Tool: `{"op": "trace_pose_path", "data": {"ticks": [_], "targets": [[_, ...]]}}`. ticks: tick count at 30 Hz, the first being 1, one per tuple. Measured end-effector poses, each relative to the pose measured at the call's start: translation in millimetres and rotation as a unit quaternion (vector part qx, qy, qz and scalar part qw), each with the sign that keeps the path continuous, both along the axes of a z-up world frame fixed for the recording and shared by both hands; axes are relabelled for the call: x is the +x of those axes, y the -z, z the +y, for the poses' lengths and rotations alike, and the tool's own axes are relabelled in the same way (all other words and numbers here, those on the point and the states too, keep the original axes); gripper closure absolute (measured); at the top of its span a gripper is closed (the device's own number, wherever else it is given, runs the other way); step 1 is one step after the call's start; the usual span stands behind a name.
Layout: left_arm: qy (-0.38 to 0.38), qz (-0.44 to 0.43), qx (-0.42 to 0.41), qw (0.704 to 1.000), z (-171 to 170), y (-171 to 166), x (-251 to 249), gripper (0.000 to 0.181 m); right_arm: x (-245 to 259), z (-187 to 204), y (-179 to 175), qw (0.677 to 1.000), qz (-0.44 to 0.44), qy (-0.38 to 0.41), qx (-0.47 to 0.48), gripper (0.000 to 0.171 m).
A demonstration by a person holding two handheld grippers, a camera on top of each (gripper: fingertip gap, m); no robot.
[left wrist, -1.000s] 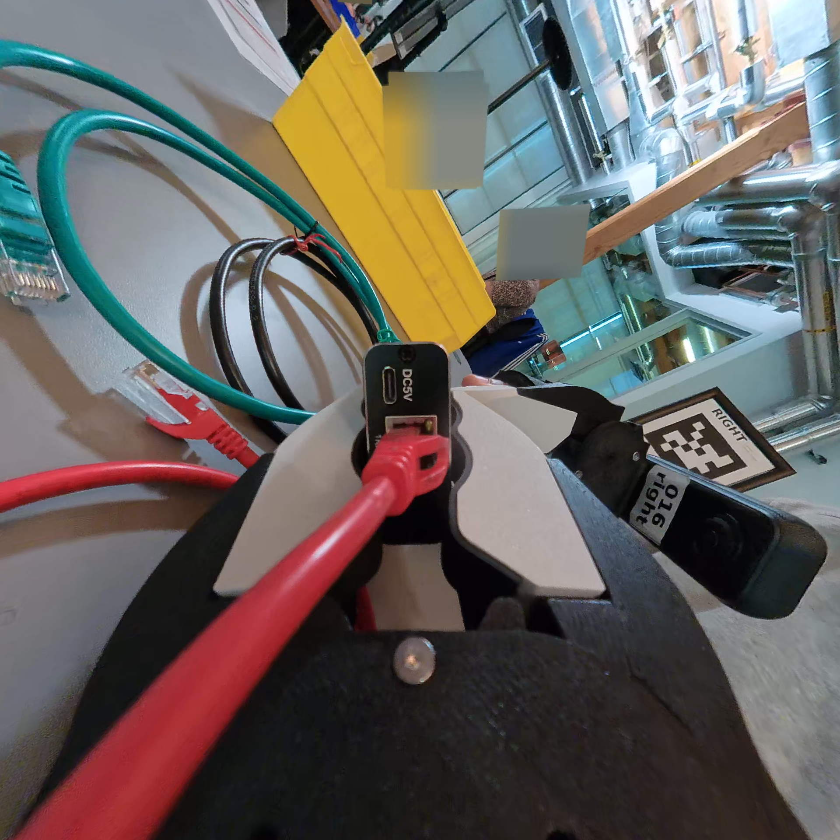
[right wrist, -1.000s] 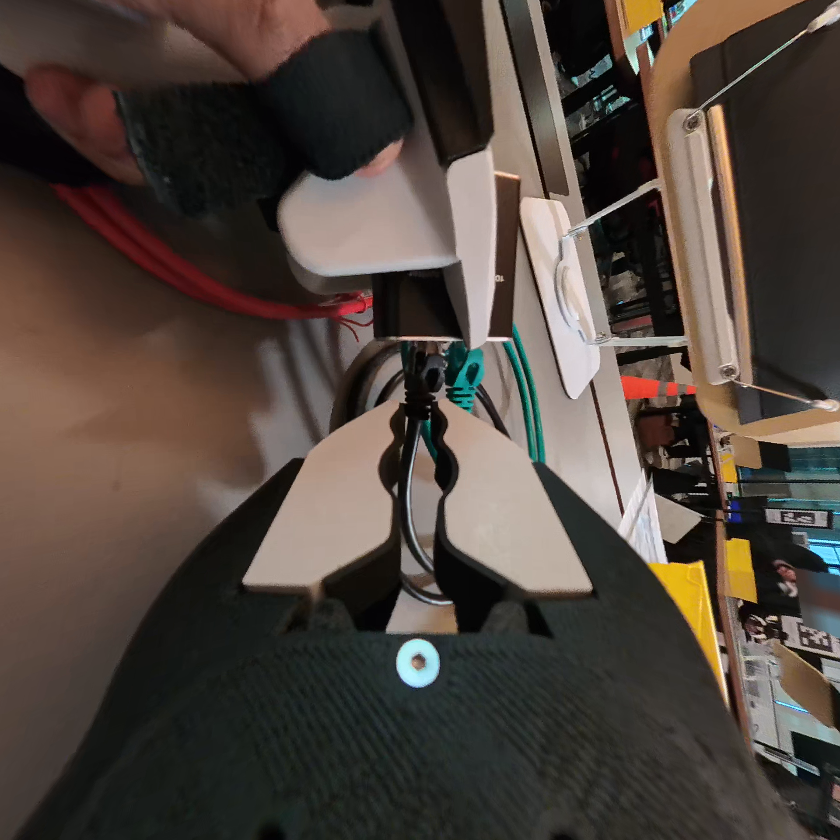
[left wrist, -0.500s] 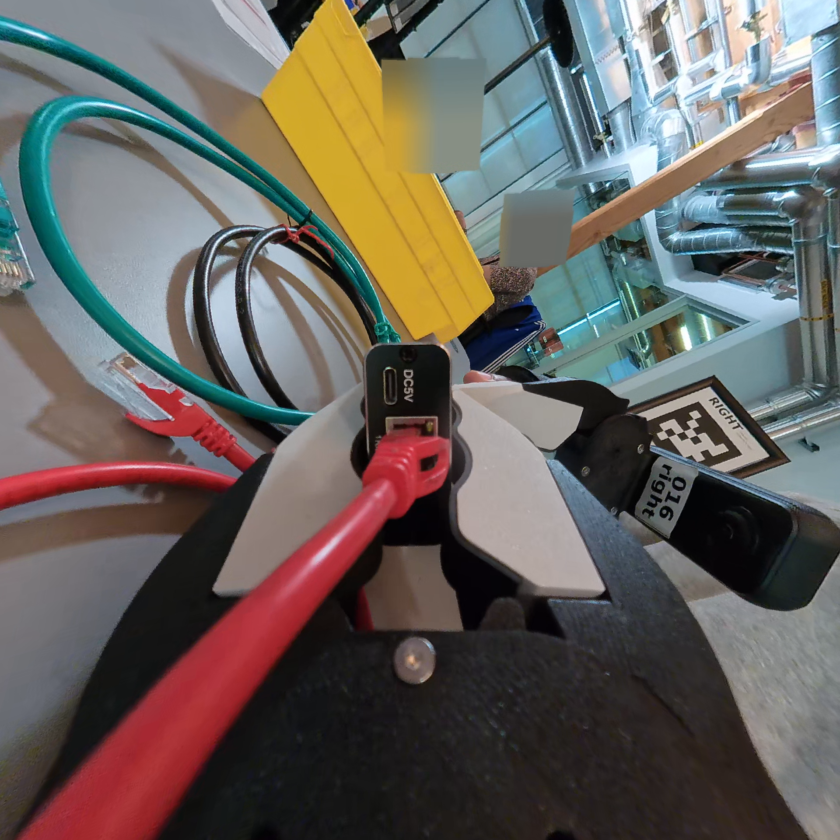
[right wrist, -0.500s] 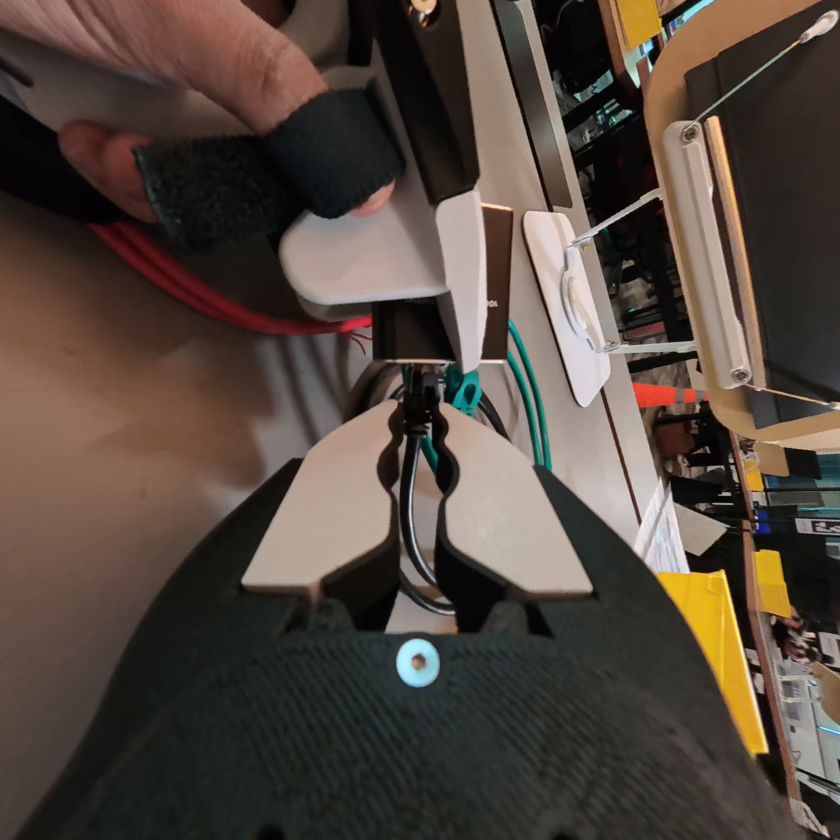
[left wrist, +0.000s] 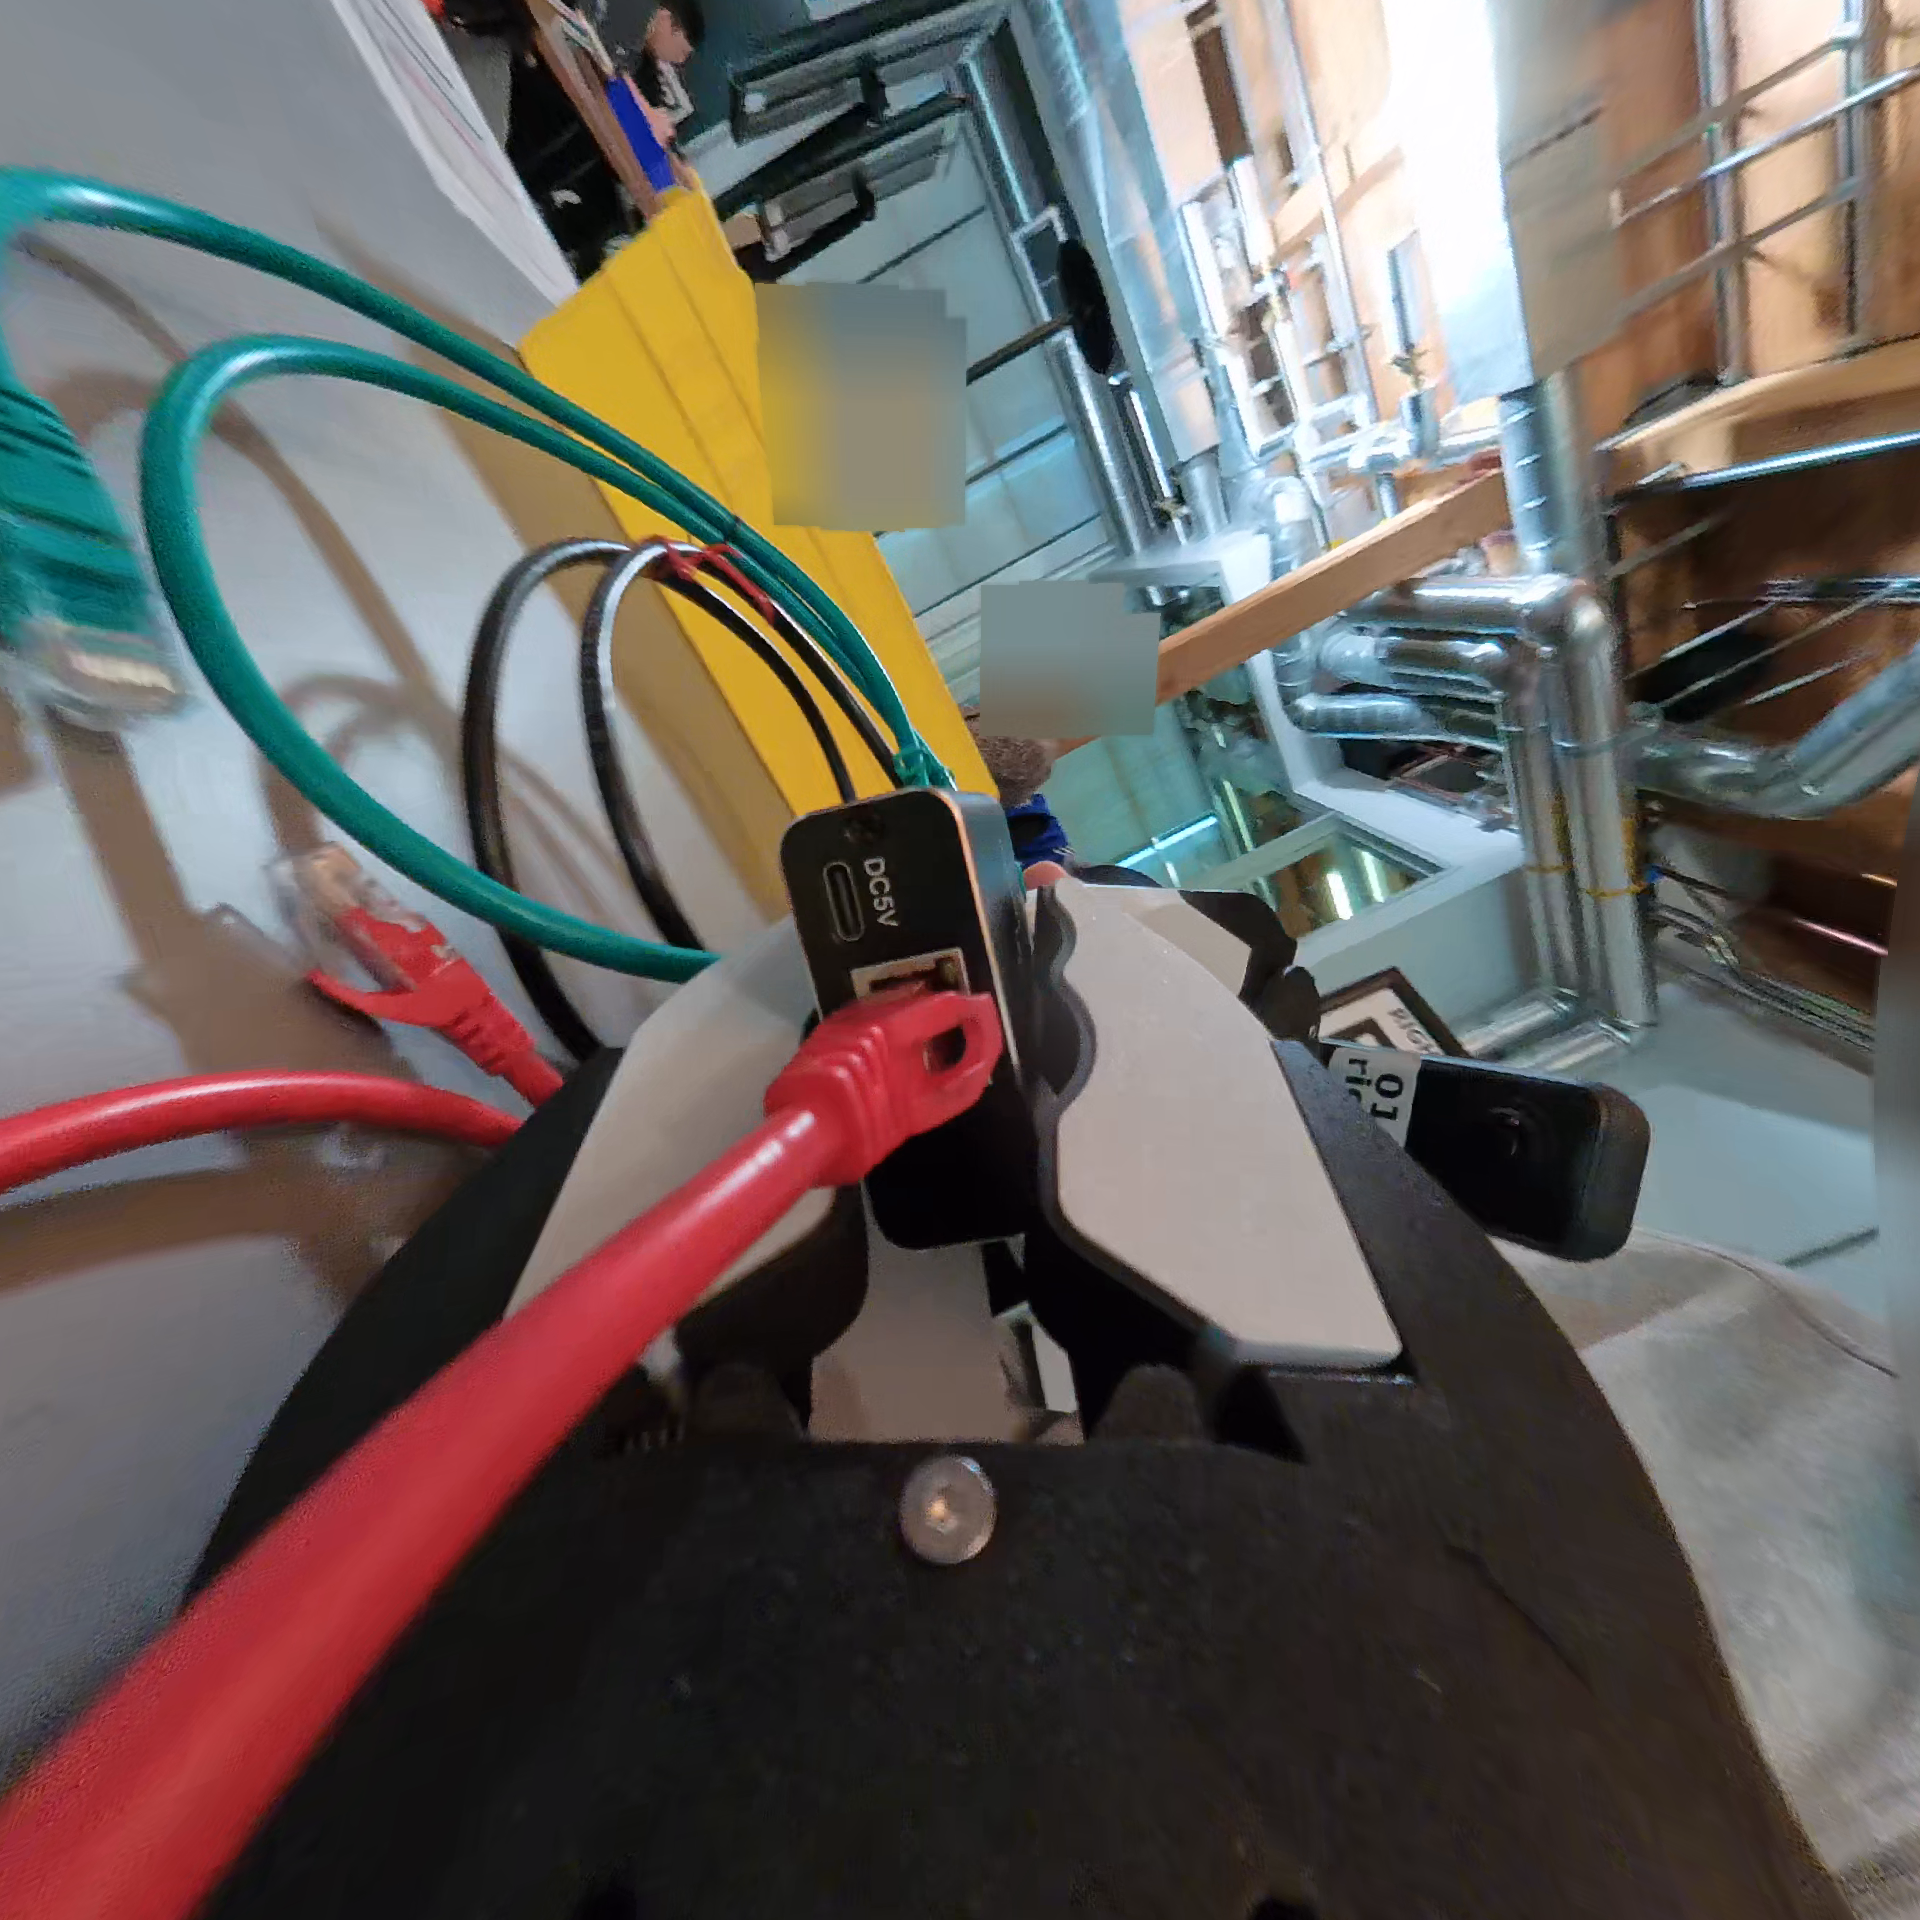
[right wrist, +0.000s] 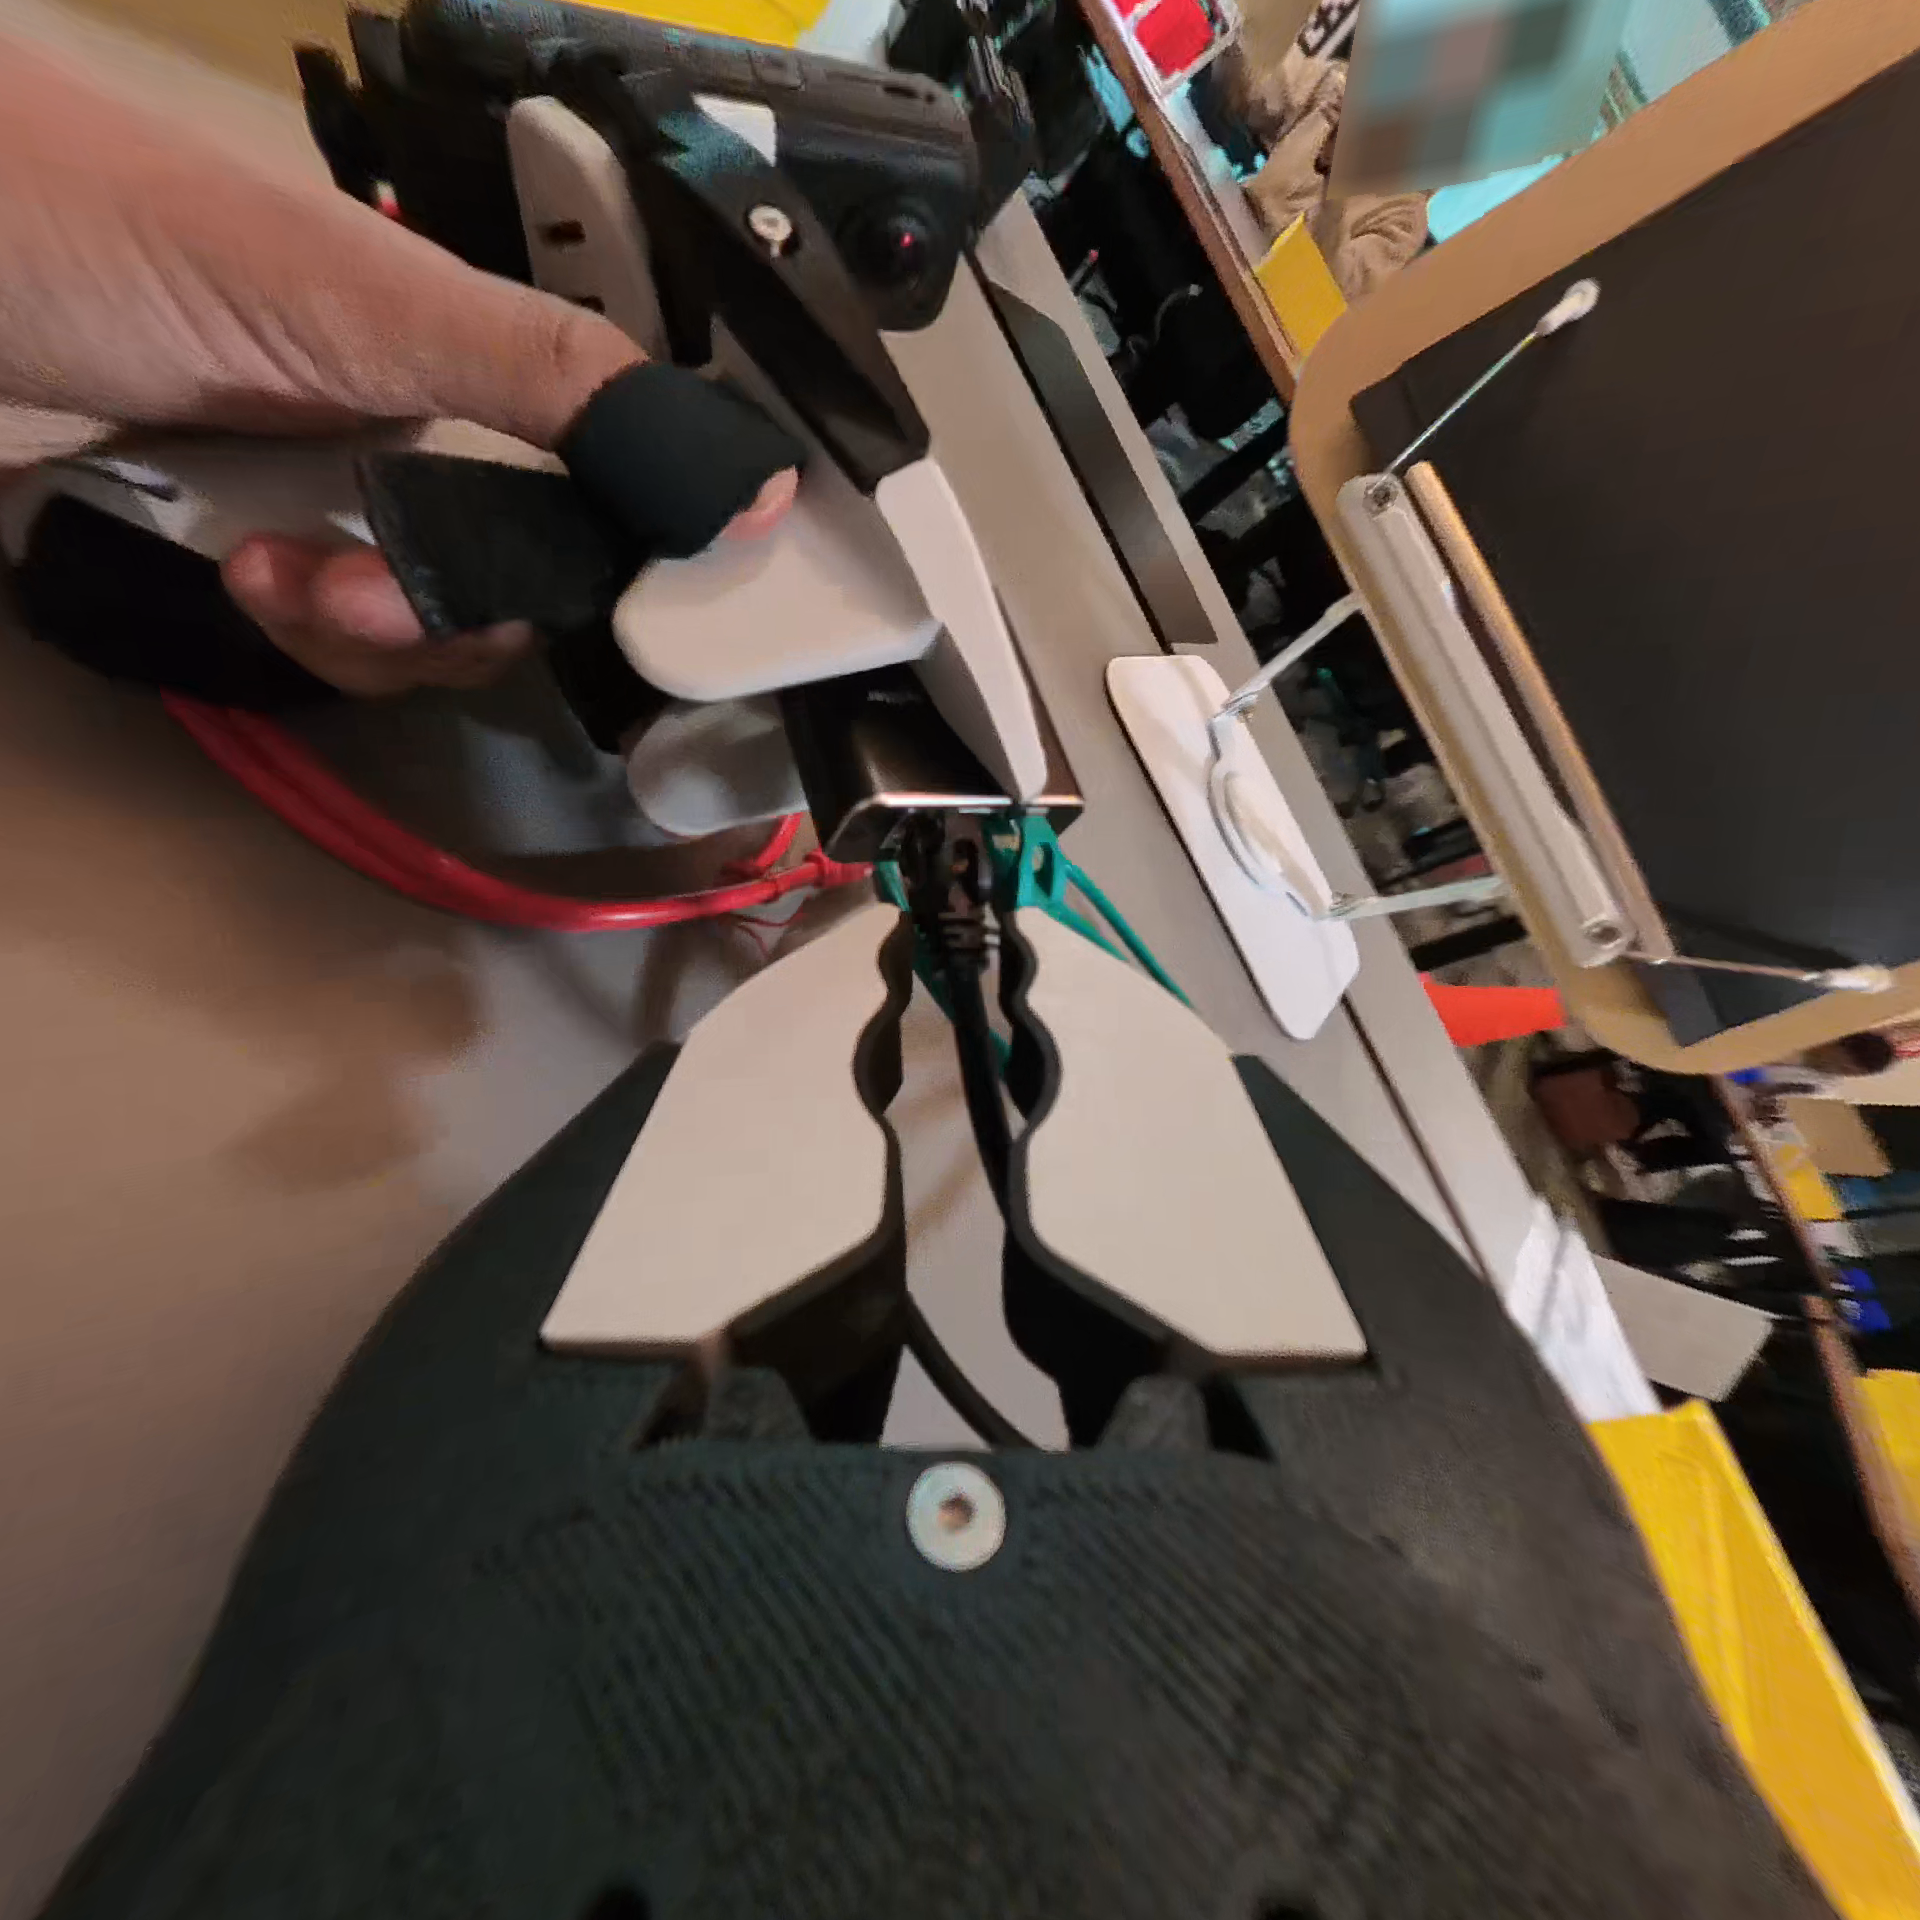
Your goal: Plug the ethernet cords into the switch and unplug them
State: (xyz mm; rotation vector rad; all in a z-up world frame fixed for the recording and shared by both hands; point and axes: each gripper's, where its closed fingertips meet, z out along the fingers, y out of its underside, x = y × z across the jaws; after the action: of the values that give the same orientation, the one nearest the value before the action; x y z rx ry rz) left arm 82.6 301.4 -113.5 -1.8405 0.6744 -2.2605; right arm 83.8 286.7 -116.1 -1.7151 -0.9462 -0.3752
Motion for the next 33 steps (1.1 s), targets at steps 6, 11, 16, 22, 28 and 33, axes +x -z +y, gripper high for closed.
{"op": "trace_pose_path", "data": {"ticks": [6,11,16,22,28,33], "targets": [[-0.024,0.066,0.045,0.997,1,15,-4,0.11,38,-2,-10,0.992,0.122,0.03,-0.01,0.158],[-0.012,0.074,0.065,0.995,-4,3,-14,0.105,35,6,14,0.982,0.173,0.031,-0.074,0.122],[0.029,0.107,0.09,0.99,-13,2,-29,0.114,3,3,34,0.961,0.229,0.0,-0.155,0.098],[0.036,0.051,-0.01,0.998,1,-5,-45,0.116,-26,-11,59,0.908,0.287,-0.033,-0.304,0.076],[0.032,0.059,-0.006,0.998,9,-7,-54,0.116,-33,-15,51,0.917,0.279,-0.051,-0.279,0.08],[0.097,0.137,-0.03,0.985,-6,9,-62,0.114,-16,-10,60,0.943,0.21,-0.009,-0.258,0.068]]}}
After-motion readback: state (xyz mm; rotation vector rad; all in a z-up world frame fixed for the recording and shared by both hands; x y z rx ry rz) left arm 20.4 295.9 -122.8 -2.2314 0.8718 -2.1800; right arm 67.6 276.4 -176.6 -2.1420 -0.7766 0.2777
